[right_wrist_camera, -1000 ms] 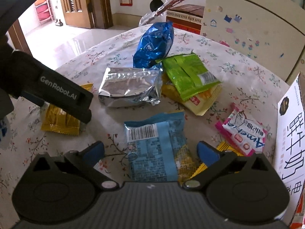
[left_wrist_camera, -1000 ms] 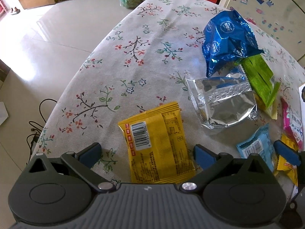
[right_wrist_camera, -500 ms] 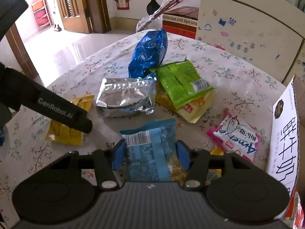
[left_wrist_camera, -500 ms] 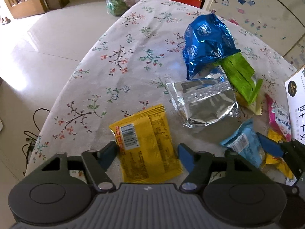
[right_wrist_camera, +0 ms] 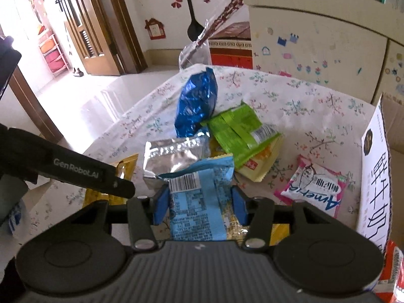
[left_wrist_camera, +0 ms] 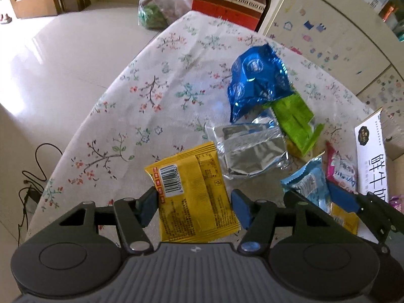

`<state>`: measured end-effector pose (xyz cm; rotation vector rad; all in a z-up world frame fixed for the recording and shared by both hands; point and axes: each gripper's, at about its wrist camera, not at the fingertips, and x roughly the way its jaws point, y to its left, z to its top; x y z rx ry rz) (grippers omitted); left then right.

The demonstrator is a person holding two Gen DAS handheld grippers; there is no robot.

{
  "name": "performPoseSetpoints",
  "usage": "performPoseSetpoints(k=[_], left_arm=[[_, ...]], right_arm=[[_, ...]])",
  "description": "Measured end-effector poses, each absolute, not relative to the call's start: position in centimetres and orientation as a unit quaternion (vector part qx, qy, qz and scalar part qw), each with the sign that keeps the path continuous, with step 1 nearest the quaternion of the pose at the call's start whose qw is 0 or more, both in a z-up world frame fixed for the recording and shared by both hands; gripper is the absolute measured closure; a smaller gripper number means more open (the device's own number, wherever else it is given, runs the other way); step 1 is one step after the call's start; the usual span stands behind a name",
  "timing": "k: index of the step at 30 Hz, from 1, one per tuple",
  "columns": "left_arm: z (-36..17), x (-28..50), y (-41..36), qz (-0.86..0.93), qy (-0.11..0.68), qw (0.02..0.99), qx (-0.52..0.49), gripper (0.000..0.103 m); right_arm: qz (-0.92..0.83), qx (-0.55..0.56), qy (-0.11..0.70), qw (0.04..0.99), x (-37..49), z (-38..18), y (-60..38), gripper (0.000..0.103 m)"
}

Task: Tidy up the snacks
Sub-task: 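Grasp the light blue packet with the right tool while the left lowers toward the yellow packet, then carry both packets over the cardboard box and open both tools to drop them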

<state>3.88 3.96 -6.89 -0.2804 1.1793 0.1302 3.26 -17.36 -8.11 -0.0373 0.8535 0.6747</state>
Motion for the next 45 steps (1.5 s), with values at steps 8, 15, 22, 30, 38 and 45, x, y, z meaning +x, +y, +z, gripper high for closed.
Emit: performPoseSetpoints(k=[8, 15, 22, 30, 38, 45], left_arm=[[-4.9, 3.6, 3.0, 0.053, 0.532, 0.835, -0.132, 0.036], [-3.5, 3.6, 1.2, 0.041, 0.513, 0.848, -0.125, 0.036], [-2.5, 3.7, -0.6, 0.032, 0.499, 0.857, -0.122, 0.036], [-1.4, 3.6, -3.2, 0.016, 0.483, 0.869, -0.108, 0.036], [-0.3, 3.5, -5.7, -0.01, 0.466, 0.879, -0.101, 0.036], [0.6, 3.3, -8.9, -0.061, 0.443, 0.89, -0.093, 0.036]], right_arm=[[0.31, 0.003, 0.382, 0.871, 2.8, -5.6, -18.5, 0.05], [0.293, 0.027, 0.35, 0.889, 2.4, -2.4, -20.9, 0.05], [0.274, 0.057, 0.318, 0.906, 1.4, 0.5, -23.9, 0.05], [0.243, 0.083, 0.294, 0.921, 0.1, 2.2, -27.6, 0.05], [0.208, 0.108, 0.271, 0.933, -1.3, 3.5, -31.3, 0.05], [0.154, 0.154, 0.248, 0.944, -1.4, 4.4, -36.0, 0.05]])
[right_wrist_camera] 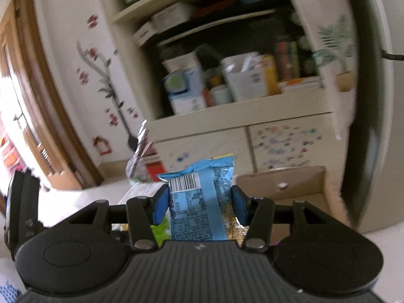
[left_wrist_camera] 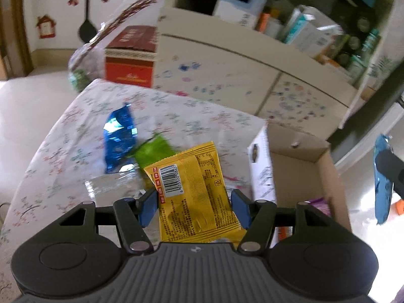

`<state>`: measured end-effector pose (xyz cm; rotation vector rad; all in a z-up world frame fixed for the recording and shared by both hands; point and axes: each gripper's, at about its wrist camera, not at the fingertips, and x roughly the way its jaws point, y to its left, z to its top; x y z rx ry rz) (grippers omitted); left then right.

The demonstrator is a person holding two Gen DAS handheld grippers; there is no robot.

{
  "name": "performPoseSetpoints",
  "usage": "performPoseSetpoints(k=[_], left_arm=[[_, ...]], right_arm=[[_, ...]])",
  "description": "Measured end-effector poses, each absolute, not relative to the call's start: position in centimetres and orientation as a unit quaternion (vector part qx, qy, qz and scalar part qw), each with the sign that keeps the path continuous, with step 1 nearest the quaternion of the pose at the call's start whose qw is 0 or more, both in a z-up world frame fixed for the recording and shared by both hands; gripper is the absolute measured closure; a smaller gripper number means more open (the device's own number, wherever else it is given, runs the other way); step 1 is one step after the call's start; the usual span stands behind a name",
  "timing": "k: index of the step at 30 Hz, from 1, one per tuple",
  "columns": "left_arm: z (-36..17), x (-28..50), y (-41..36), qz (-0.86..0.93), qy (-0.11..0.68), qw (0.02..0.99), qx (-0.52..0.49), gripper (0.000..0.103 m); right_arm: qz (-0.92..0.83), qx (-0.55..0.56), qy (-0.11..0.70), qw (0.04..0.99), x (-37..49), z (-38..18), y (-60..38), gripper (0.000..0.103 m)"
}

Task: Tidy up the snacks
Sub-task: 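Carry both packets over the cardboard box and open both tools to drop them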

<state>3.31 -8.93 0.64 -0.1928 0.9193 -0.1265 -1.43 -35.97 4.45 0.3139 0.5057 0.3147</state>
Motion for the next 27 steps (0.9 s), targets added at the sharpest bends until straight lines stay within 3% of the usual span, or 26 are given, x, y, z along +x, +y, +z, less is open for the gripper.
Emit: performPoseSetpoints(k=[27], left_arm=[[-0.3, 2.2, -19.9, -0.247, 0.398, 0.882, -0.052, 0.035]], right_arm=[[0.057, 0.237, 0.274, 0.93, -0.9, 2.8, -41.7, 0.048]])
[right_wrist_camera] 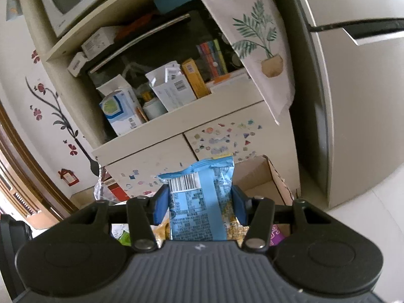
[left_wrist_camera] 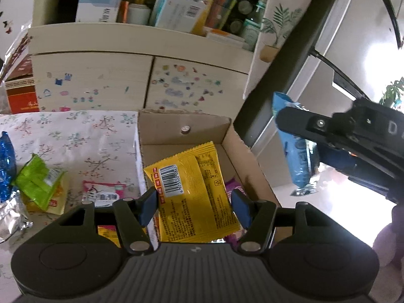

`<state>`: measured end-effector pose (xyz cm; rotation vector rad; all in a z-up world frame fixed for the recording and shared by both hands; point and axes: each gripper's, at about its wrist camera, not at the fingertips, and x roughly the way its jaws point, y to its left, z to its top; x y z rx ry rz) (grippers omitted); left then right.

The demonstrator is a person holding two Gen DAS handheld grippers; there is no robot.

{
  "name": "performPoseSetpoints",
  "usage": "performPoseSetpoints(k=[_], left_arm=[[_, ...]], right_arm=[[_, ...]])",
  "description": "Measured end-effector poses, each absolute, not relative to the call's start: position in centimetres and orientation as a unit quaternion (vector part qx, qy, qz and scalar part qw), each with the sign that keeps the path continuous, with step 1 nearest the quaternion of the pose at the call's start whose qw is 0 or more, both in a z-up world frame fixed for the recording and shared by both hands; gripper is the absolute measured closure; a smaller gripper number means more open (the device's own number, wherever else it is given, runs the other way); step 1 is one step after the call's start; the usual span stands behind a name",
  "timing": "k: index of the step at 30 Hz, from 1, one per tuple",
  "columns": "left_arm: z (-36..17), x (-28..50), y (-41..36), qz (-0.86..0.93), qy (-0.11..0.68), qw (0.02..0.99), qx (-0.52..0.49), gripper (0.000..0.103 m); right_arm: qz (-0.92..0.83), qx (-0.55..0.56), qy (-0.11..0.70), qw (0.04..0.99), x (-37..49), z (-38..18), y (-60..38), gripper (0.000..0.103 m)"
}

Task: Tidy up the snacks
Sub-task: 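Carry both packets over the cardboard box and open both tools to drop them, then move both tools back over the remaining packets on the table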

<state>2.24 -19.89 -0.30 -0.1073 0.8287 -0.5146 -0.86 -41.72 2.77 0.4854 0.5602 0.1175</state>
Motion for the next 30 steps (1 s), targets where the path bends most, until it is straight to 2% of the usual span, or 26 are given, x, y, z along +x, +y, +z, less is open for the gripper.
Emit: performPoseSetpoints(k=[1, 3, 5, 7, 18, 30], left_arm=[[-0.3, 2.2, -20.1, -0.248, 0.397, 0.882, -0.049, 0.033], [-0.4, 2.2, -20.4, -0.246, 0.396, 0.884, -0.042, 0.02], [-0.2, 2.0, -20.5, -0.245, 0.39, 0.887, -0.041, 0.016], [0.1, 2.0, -20.4, -0.247, 0.387, 0.887, -0.043, 0.016], [1.4, 2.7, -17.3, -0.207, 0.387, 0.896, -0.069, 0.014], [4.9, 4.6, -9.9, -0.114, 0.367, 0.919, -0.084, 0.01]], right_arm=[[0.055, 0.244, 0.275, 0.928, -0.8, 2.6, -41.9, 0.048], [0.046, 0.257, 0.277, 0.925, -0.7, 2.3, -42.2, 0.046], [0.038, 0.264, 0.278, 0.923, -0.7, 2.2, -42.5, 0.029], [0.03, 0.272, 0.273, 0.922, -0.8, 2.2, -42.6, 0.019], [0.045, 0.283, 0.273, 0.918, -0.5, 1.9, -42.2, 0.019], [0.101, 0.27, 0.265, 0.92, -0.3, 2.1, -40.1, 0.016]])
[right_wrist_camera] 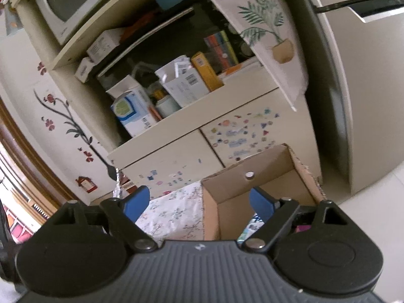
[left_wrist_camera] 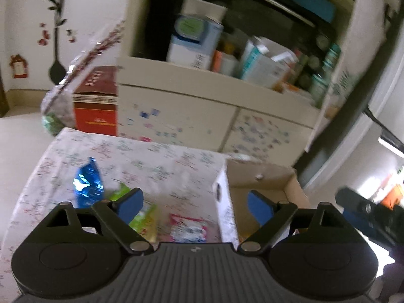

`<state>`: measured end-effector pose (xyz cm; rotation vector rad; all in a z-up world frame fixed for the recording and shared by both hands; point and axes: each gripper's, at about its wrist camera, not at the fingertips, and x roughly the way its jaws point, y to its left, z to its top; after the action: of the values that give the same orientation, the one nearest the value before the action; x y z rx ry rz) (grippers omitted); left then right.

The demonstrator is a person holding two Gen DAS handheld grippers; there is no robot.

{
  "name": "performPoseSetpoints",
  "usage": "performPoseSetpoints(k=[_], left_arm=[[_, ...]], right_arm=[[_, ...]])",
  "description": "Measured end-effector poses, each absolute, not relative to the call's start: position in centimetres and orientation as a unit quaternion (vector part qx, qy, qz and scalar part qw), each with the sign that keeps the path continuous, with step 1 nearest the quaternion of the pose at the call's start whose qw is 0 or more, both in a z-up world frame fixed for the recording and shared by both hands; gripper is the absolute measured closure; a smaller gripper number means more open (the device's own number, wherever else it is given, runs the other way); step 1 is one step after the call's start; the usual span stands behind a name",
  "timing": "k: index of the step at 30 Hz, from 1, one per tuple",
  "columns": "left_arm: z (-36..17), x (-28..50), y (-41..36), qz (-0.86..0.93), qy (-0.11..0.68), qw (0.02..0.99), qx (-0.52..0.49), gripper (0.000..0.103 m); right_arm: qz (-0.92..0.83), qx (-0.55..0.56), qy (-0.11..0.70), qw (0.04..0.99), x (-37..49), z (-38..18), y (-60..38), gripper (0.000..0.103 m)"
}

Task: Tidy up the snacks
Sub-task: 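Move both tools back over the remaining packets on the table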

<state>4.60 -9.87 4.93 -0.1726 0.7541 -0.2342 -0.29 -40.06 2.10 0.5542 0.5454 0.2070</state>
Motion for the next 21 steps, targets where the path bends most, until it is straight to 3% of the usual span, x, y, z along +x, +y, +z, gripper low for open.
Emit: performPoseSetpoints(k=[9, 21], left_arm=[[5.2, 5.8, -4.5, -0.055, 0.365, 0.925, -0.09, 0.009], [0.4, 7.6, 0.7, -0.021, 0.421, 0.905, -0.062, 0.009]], right_arm=[[0.142, 0.24, 0.266, 0.923, -0.2, 2.0, -37.6, 0.016], [0.186, 0.228, 0.301, 0.907, 0.7, 0.5, -34.3, 0.016]])
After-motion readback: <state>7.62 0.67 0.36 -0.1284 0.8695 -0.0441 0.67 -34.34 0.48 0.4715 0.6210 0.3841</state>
